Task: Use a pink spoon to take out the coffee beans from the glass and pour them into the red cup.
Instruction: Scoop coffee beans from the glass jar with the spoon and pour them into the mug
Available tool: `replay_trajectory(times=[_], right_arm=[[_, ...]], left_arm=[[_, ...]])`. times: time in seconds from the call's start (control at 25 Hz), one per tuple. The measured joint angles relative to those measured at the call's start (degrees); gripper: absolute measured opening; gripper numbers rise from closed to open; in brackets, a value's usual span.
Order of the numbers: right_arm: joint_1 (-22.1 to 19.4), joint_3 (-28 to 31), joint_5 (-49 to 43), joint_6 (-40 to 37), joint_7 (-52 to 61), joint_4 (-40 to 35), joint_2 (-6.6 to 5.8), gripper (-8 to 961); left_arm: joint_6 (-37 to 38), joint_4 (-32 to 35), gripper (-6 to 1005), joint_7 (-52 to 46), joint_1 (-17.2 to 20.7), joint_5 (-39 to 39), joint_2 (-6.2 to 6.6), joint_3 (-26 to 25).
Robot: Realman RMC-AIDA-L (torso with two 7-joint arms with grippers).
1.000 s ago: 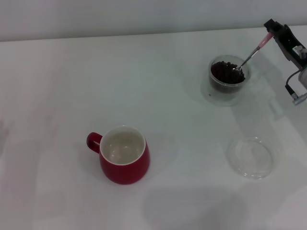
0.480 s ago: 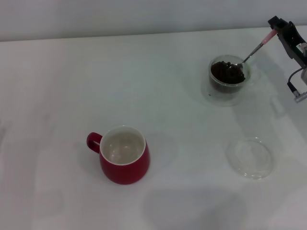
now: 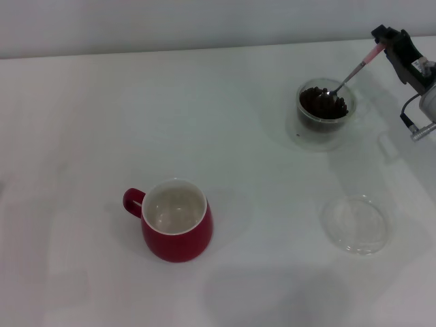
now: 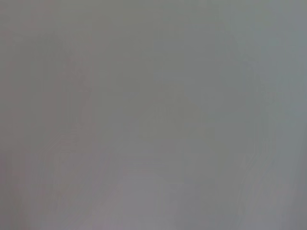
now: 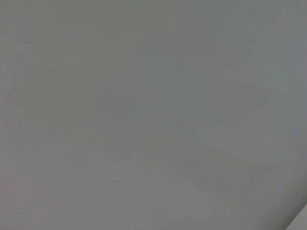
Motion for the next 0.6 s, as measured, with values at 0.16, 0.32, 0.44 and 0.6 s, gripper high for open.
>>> replay_trajectory(times=[0.16, 0.32, 0.44, 0.6], right_arm=[[0.1, 0.2, 0.2, 0.1, 0.1, -0.1, 0.02, 187], [-0.4, -0.1, 0.0, -0.6, 0.9, -1.2, -0.21, 188], [-0.5, -0.1, 0.0, -1.0, 2.3, -1.2, -0.55, 189], [-1.1, -0.5, -0.5, -2.4, 5.0, -1.2, -1.44, 190]], left_arm=[[0.0, -0.3, 887, 0.0, 0.0, 0.0, 0.0, 0.0], [0.0, -1.1, 887, 0.0, 0.0, -0.1, -0.07, 0.0], [-0.1, -1.2, 887, 0.0, 0.0, -0.1, -0.09, 0.0], [-0.1, -1.3, 887, 0.0, 0.0, -0.1, -0.08, 0.0]])
